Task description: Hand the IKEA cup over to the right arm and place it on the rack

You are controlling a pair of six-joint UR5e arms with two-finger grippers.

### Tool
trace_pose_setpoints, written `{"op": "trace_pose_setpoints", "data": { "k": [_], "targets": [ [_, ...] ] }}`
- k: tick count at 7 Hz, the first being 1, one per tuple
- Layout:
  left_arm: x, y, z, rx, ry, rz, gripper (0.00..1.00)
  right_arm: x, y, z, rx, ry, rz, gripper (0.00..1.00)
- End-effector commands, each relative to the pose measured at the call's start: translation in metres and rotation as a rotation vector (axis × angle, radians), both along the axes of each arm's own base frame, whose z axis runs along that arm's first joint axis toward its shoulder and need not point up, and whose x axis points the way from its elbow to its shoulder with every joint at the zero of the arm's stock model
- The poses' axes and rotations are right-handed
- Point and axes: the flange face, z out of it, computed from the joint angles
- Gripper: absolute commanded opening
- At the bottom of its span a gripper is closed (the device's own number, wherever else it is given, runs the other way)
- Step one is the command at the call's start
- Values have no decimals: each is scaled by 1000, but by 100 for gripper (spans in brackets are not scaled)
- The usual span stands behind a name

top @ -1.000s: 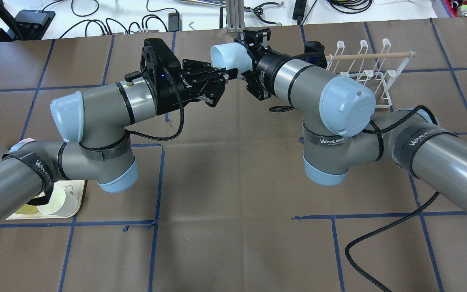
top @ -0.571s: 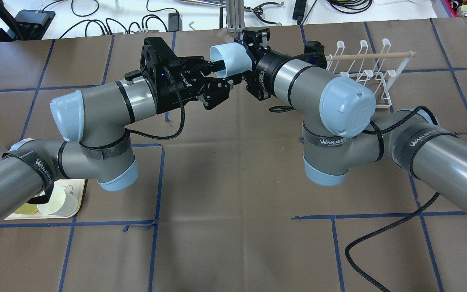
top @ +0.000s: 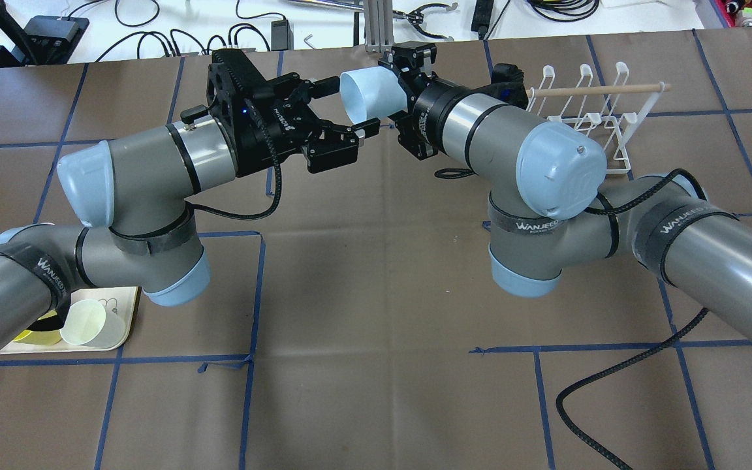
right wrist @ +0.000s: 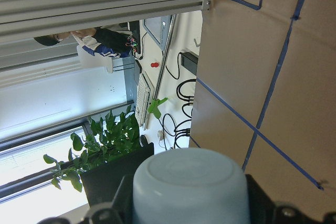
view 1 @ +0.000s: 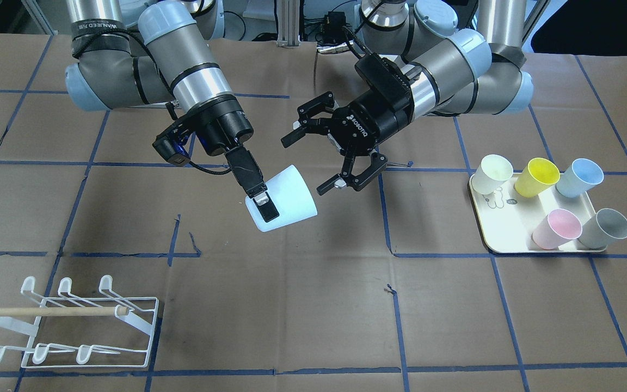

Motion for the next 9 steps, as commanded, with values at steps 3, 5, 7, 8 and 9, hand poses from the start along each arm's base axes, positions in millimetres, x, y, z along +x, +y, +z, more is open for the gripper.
{"op": "trace_pose_setpoints", "data": {
  "k": [3, 5, 7, 8, 9],
  "targets": [
    [79, -27, 8, 36, -4, 176, 99, -90, -44, 10, -226, 394, 25, 25],
    [112, -43, -1, 95, -67, 342, 99, -121, -54, 9, -313, 614, 72, 25],
    [136, -64, -20, 232, -225, 580, 99, -165, -66, 8, -387, 886, 122, 19],
    [138, -73, -25, 332, -317, 657, 99, -186, -74, 3, -432, 1023, 153, 19],
    [130, -78, -21, 402, -396, 695, 99, -198, -88, -7, -483, 1116, 168, 19]
  ]
}}
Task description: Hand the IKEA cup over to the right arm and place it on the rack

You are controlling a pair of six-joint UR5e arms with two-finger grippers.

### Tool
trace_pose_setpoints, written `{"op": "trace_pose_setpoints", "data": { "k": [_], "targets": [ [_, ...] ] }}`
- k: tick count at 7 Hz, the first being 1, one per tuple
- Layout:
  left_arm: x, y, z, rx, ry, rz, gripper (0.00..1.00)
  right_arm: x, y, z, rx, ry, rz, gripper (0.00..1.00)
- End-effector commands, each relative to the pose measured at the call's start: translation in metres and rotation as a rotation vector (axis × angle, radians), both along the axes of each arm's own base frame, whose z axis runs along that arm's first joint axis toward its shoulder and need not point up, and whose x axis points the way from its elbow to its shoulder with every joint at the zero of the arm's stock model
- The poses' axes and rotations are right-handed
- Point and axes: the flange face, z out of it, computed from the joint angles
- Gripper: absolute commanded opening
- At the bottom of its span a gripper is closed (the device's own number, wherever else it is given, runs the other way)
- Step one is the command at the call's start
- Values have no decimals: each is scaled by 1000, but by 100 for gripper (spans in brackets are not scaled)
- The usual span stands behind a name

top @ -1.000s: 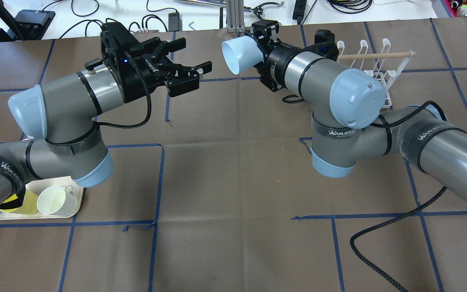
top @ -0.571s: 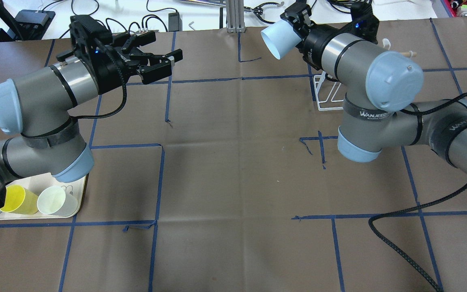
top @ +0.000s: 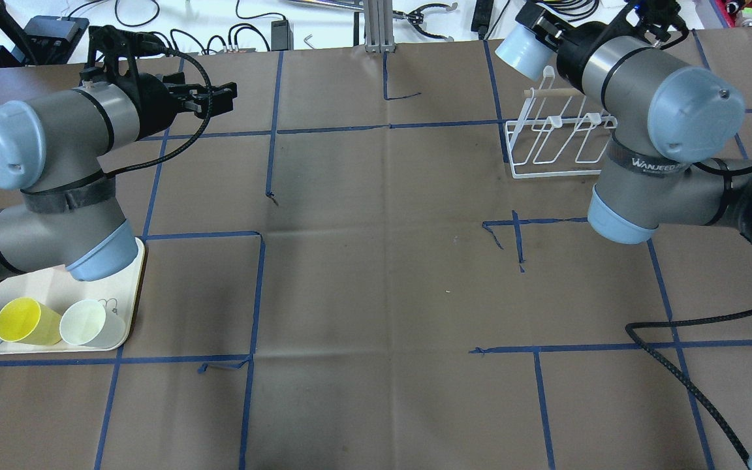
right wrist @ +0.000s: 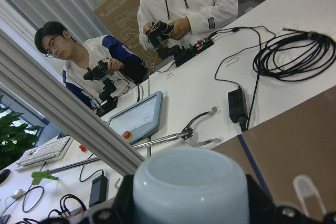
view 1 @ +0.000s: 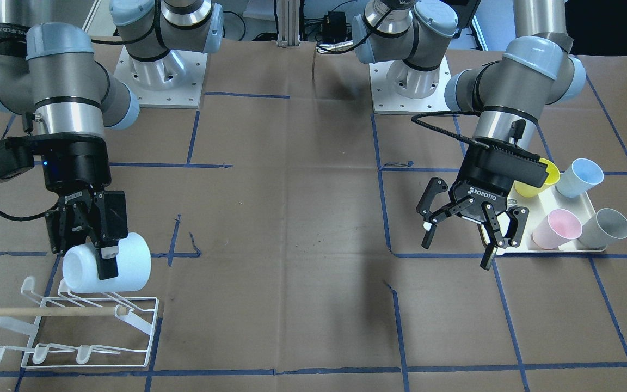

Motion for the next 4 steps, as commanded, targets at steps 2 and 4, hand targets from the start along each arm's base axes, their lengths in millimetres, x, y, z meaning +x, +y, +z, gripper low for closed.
{"op": "trace_pose_setpoints", "data": {
  "k": [2, 4],
  "targets": [
    [-41, -22, 35, 343, -130, 176, 99, -28, -51, -38, -120, 246, 51, 19],
    [-50, -12, 77, 600, -130, 213, 99, -32, -73, -51, -136, 359, 93, 19]
  ]
}}
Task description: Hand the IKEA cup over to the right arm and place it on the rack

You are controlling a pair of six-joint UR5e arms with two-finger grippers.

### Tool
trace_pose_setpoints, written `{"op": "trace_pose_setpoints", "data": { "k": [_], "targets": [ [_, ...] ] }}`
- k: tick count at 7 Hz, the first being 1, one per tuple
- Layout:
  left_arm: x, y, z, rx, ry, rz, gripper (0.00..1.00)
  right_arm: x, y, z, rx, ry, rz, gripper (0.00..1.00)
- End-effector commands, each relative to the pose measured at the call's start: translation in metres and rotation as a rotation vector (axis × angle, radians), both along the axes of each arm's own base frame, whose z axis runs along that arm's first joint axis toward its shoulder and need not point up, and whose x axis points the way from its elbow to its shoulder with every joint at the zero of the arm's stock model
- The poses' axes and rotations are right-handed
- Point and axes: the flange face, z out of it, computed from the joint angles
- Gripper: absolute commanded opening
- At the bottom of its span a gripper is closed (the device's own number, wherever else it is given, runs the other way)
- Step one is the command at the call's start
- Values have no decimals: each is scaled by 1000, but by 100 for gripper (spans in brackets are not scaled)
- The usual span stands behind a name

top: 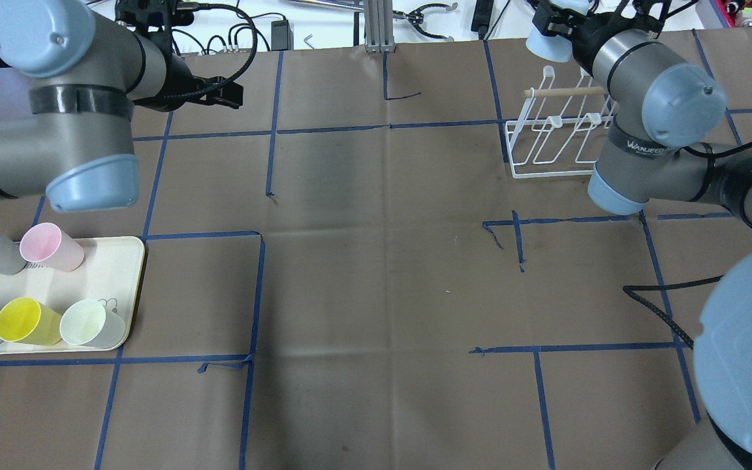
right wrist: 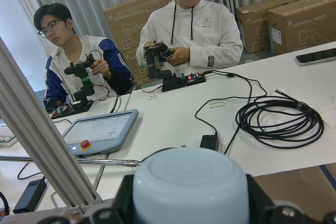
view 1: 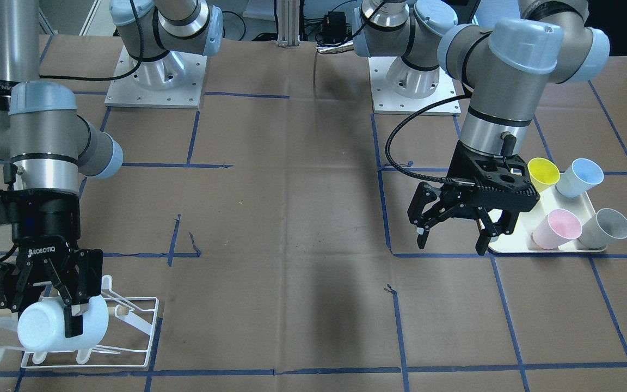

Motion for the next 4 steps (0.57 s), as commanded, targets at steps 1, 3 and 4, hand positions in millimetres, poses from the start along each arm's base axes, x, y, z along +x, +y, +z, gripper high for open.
{"op": "trace_pose_setpoints", "data": {
  "k": [1, 3, 4],
  "targets": [
    [-6, 29, 45, 243, -5, 51, 99, -6, -25, -18, -13, 108, 34, 19],
    [-2, 76, 74, 310, -47, 78, 99, -9, -37, -42, 15, 106, 35, 19],
    [-3, 81, 80, 300, -45, 78, 99, -9, -37, -44, 18, 106, 36, 19]
  ]
}}
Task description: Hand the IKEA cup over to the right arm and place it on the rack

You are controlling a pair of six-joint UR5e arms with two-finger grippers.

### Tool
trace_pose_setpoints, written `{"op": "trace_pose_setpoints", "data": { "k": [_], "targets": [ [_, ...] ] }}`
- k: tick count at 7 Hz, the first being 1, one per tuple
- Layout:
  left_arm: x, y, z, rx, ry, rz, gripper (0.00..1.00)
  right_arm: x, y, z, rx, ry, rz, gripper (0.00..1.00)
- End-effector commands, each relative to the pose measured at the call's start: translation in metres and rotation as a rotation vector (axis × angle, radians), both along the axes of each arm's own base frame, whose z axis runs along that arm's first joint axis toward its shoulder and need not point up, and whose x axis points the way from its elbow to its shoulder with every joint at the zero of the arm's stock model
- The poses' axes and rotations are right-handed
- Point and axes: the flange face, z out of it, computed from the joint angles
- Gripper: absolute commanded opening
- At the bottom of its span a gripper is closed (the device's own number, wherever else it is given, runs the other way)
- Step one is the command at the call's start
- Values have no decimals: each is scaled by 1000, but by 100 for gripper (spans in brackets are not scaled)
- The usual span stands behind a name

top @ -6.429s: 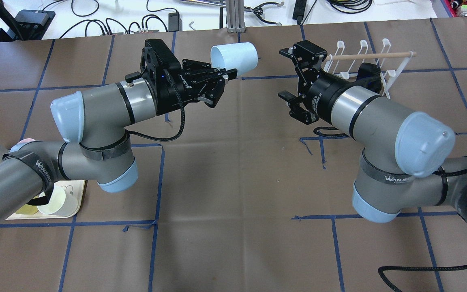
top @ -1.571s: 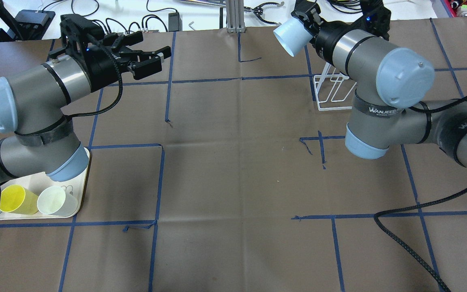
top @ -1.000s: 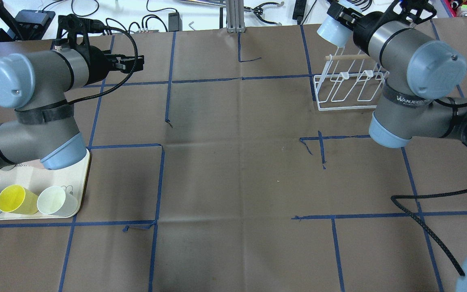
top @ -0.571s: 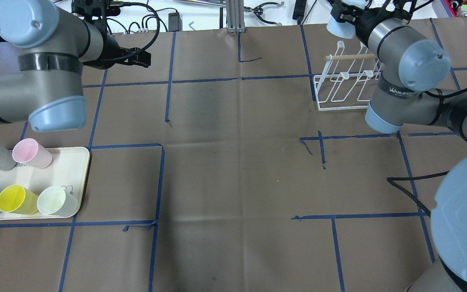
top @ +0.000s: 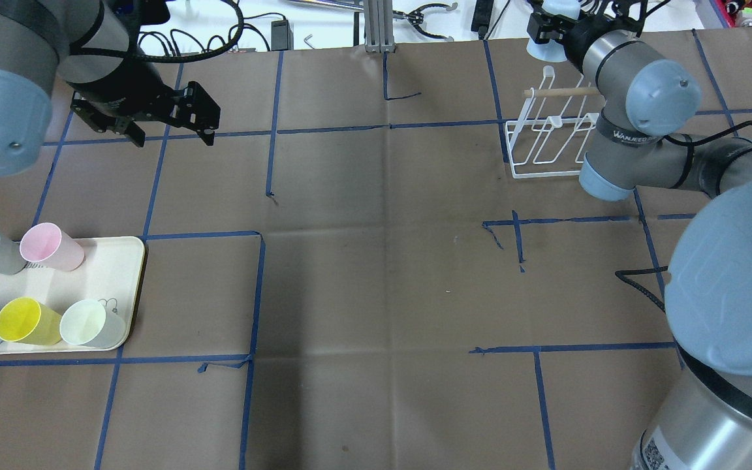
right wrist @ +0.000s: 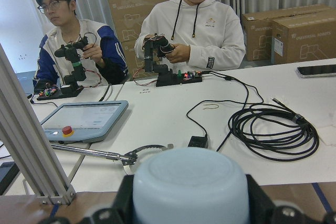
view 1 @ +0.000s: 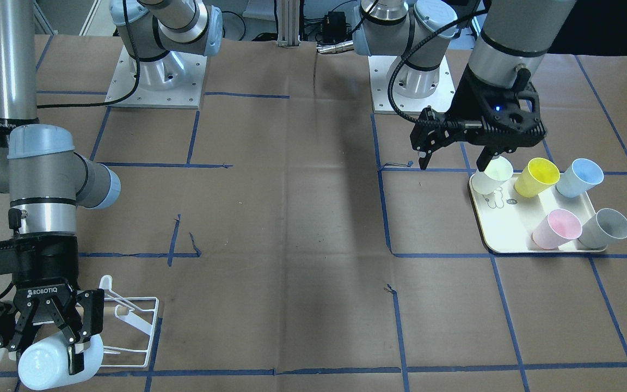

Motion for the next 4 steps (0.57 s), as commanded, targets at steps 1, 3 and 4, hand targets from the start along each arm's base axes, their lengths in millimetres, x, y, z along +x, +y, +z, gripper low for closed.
{"op": "trace_pose_setpoints", "data": {
  "k": [1, 3, 4],
  "targets": [
    [0, 17, 11, 7, -4, 4, 99, -12, -3, -9, 14, 1, -16, 20],
    [23, 24, 7, 68, -11, 46, 99, -16, -2, -23, 42, -4, -24, 21],
    [52, 24, 6, 77, -22, 93, 99, -14, 3, -31, 61, -8, -23, 21]
  ]
}}
